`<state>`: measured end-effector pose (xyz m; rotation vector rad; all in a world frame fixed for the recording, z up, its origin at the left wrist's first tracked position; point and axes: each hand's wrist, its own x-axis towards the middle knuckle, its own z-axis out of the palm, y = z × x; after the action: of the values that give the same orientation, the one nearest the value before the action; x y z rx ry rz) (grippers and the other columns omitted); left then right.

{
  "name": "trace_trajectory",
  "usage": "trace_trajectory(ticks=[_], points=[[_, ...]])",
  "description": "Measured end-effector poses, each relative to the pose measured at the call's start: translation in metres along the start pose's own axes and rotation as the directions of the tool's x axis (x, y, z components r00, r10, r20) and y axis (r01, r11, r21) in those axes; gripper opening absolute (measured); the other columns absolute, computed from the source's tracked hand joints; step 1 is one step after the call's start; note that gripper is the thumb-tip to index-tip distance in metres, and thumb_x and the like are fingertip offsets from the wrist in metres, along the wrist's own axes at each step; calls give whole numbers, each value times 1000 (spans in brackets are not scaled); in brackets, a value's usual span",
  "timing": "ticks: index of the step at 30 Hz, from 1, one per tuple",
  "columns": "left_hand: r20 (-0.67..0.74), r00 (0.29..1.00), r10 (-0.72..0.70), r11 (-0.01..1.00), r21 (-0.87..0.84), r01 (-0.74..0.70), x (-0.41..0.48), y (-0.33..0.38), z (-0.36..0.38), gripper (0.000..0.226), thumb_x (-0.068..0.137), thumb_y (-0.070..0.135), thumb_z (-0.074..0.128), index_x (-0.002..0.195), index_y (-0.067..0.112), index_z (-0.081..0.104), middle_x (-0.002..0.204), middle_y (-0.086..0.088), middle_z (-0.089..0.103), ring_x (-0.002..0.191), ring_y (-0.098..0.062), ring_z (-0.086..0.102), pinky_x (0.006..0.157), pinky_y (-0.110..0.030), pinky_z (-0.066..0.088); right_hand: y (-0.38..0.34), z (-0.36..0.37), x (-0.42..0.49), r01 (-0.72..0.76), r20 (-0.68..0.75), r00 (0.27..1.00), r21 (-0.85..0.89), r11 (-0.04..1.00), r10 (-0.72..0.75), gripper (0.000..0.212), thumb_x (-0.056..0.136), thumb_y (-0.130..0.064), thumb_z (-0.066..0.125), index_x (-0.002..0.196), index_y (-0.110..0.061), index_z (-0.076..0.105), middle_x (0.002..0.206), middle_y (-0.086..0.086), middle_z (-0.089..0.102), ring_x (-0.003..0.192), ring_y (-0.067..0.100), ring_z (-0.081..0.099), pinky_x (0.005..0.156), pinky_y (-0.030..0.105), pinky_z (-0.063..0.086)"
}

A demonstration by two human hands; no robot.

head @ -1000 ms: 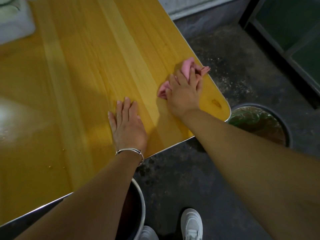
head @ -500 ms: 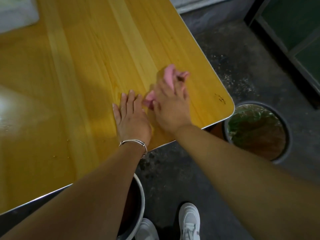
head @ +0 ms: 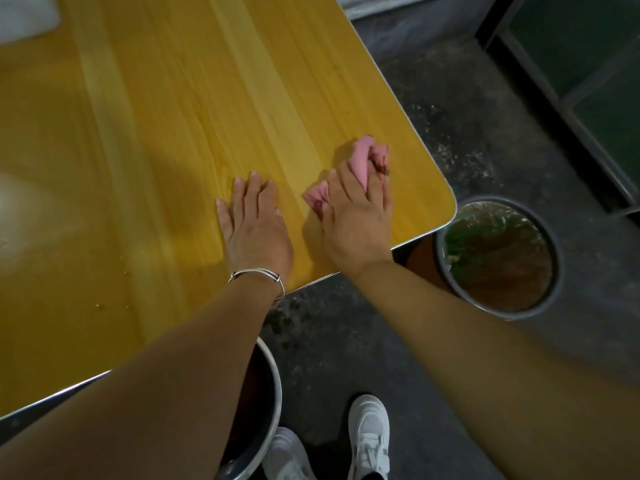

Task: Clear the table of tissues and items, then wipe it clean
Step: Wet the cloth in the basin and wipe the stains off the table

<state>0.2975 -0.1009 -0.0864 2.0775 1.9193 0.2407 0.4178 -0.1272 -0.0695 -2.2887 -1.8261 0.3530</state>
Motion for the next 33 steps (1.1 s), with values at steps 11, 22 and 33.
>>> trace_trajectory(ticks=[11, 22, 33], points=[[-4, 1000, 15, 997, -76, -16, 1, -1, 1, 45, 98, 17, 28, 143, 21, 24, 156, 4, 10, 145, -15, -3, 117, -39, -7, -13, 9, 1, 29, 1, 1000, -5, 1000, -29, 62, 87, -37, 14, 136, -18, 46, 152, 2, 30, 142, 36, 15, 118, 49, 7], [-27, 999, 40, 935, -350, -47, -3, -15, -15, 66, 77, -24, 34, 130, 13, 44, 151, 1, 27, 143, -10, 9, 116, -22, -6, 19, -4, 9, -119, -97, 988, 40, 992, 122, 48, 88, -36, 35, 131, -22, 54, 150, -1, 35, 142, 35, 13, 112, 46, 14], [-84, 996, -12, 981, -196, -5, -23, -58, -26, 48, 87, -6, 38, 129, 15, 48, 144, 3, 39, 139, -15, 23, 114, -29, 14, -30, 4, -3, 545, 117, 838, -124, 829, -533, 53, 81, -59, 30, 122, -41, 58, 149, -2, 38, 132, 39, 33, 99, 42, 12]])
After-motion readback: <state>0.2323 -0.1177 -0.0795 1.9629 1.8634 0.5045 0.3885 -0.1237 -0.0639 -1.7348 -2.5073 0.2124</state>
